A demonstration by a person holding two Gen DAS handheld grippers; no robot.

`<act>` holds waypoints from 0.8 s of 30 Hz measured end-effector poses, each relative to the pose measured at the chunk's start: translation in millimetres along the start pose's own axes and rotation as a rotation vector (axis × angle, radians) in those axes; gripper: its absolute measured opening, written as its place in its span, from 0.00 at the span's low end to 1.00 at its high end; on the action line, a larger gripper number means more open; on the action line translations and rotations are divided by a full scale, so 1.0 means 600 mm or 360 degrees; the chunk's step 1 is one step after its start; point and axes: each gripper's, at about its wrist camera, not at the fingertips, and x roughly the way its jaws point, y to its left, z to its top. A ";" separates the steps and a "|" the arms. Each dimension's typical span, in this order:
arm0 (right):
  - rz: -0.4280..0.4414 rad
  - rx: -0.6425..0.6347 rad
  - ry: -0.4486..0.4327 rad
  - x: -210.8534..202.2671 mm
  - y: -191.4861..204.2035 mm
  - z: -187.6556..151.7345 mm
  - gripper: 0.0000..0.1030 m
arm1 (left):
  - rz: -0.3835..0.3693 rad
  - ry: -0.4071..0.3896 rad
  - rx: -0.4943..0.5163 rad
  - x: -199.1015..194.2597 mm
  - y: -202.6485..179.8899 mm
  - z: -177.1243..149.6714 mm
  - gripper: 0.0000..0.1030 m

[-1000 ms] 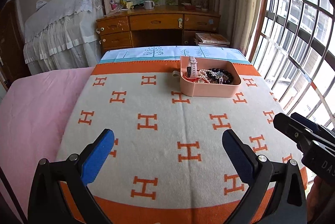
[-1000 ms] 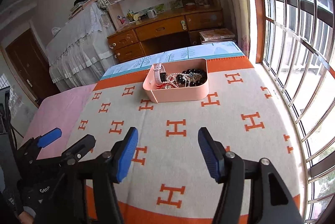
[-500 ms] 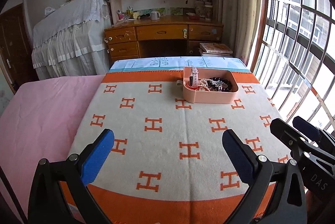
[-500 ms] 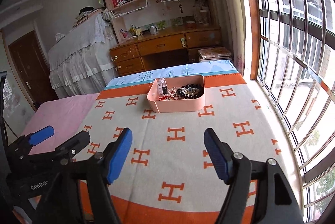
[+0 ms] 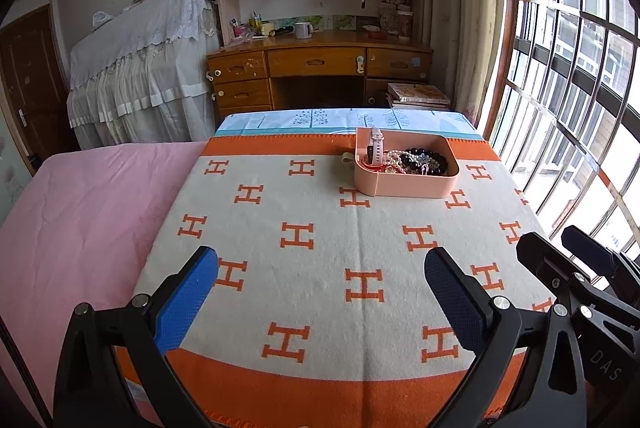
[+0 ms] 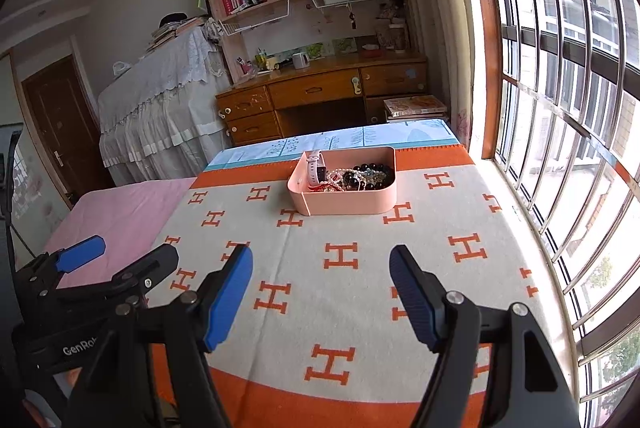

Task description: Organize jewelry

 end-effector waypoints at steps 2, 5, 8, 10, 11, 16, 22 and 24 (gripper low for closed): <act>0.0000 0.0000 0.0000 0.000 0.000 0.000 0.70 | 0.0002 0.0000 0.0001 0.000 0.001 0.000 0.99; 0.0000 0.0002 0.0000 0.000 0.000 0.000 0.70 | 0.0002 0.0003 -0.0001 0.001 0.001 -0.002 0.99; -0.0001 0.0002 0.0000 0.000 0.000 0.000 0.70 | 0.0001 0.0003 -0.0002 0.001 0.001 -0.002 0.99; -0.0002 0.0001 0.0000 0.000 0.000 0.000 0.70 | 0.0000 0.0007 -0.0004 0.003 0.000 -0.003 0.99; -0.0002 0.0002 0.0001 0.000 0.001 0.000 0.70 | 0.0001 0.0007 -0.0004 0.004 0.000 -0.003 0.99; -0.0002 0.0001 0.0002 0.000 0.000 0.000 0.70 | 0.0000 0.0014 -0.0005 0.005 0.000 -0.008 0.99; 0.0000 0.0003 0.0004 0.000 0.001 -0.002 0.70 | 0.0001 0.0019 -0.0005 0.009 -0.001 -0.012 0.99; 0.0002 0.0004 0.0006 -0.001 0.002 -0.003 0.70 | 0.0002 0.0020 -0.0004 0.009 0.000 -0.014 0.99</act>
